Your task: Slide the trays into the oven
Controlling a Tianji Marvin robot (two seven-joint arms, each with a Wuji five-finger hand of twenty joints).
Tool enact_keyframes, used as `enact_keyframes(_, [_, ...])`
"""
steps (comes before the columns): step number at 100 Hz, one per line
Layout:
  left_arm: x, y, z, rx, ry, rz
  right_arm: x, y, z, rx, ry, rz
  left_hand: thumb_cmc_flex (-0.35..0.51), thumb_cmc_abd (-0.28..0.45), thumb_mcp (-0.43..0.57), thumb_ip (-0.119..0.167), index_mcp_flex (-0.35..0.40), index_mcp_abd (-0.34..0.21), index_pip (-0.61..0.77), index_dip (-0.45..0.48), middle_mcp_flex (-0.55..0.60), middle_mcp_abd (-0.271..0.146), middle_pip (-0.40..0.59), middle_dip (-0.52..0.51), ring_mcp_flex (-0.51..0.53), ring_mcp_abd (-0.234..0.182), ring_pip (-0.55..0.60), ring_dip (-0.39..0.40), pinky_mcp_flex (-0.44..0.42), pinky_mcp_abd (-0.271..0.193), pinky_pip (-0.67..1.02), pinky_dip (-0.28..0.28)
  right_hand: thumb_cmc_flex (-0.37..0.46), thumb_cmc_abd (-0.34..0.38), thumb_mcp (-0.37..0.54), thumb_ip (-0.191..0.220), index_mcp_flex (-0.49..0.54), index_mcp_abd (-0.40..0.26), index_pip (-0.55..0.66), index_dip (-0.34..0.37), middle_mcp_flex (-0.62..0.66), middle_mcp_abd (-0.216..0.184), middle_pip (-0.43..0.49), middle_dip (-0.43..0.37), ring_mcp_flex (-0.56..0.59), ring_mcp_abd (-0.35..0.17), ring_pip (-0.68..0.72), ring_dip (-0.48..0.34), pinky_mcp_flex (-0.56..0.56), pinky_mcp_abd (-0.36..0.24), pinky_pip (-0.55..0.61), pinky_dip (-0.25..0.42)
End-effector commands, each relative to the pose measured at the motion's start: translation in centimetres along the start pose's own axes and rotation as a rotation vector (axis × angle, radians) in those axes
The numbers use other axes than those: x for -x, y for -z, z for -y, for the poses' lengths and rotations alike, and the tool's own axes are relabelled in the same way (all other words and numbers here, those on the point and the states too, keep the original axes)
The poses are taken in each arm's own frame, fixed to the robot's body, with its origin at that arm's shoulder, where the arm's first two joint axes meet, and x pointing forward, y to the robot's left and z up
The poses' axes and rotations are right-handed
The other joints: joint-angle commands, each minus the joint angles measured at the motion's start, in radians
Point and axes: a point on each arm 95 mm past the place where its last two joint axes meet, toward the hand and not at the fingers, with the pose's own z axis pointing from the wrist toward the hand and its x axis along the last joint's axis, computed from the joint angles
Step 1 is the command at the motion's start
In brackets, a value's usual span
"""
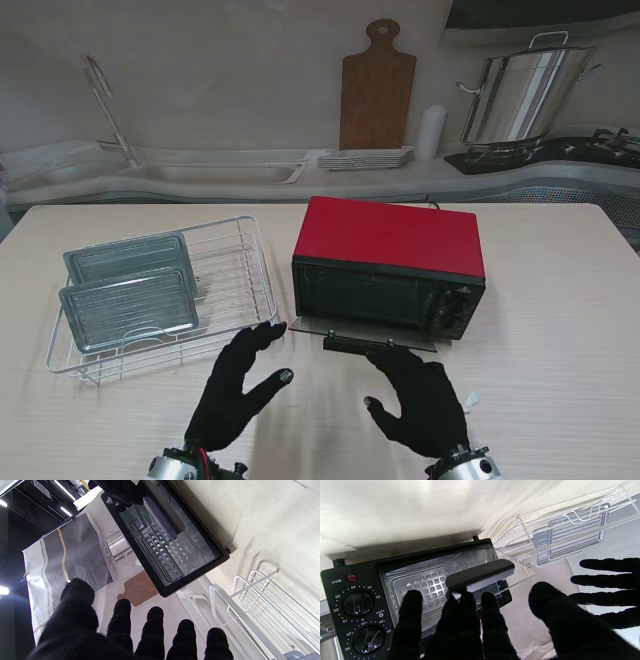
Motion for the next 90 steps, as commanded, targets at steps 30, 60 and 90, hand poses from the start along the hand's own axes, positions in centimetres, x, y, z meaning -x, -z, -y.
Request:
enact_keyframes(30, [-0.4,0.1,-0.3,0.013,0.01,-0.003,0.6,1.8,2.1,-0.088,-0.02,0.009,0.014,0.004,-0.003,0.03,0.027,0.011,-0.013,0.016,0.006,-0.002,-0.013,0.011,0.005,0.001,-0.008,0.008,-0.016,0.005,0.0,0.02,-0.042,0.028,-0.045,0.043,-0.013,0.003,-0.006,0.006,-0.003,0.035,0.019,0.008,0.025,0.079,0.031,0.035,-0.012,-0.008,0.004,0.004])
enact_keyframes(60, [-0.5,0.1,-0.3,0.016,0.009,-0.003,0.8,2.5,2.9,-0.119,-0.028,0.003,0.014,0.005,-0.003,0.03,0.027,0.011,-0.013,0.016,0.004,-0.003,-0.014,0.011,0.004,0.0,-0.008,0.008,-0.016,0.004,-0.001,0.018,-0.041,0.028,-0.047,0.045,-0.016,0.003,-0.004,0.007,-0.006,0.034,0.022,0.009,0.022,0.079,0.031,0.035,-0.013,-0.009,0.004,0.004])
enact_keyframes(90, [-0.5,0.1,-0.3,0.012,0.008,-0.004,1.0,2.6,3.8,-0.156,-0.044,0.013,0.014,0.005,-0.002,0.03,0.027,0.01,-0.013,0.016,0.005,-0.001,-0.014,0.011,0.004,-0.001,-0.008,0.007,-0.016,0.004,0.0,0.018,-0.042,0.031,-0.049,0.045,-0.023,0.001,-0.004,0.008,-0.015,0.03,0.024,0.01,0.018,0.073,0.029,0.034,-0.016,-0.013,0.001,0.003])
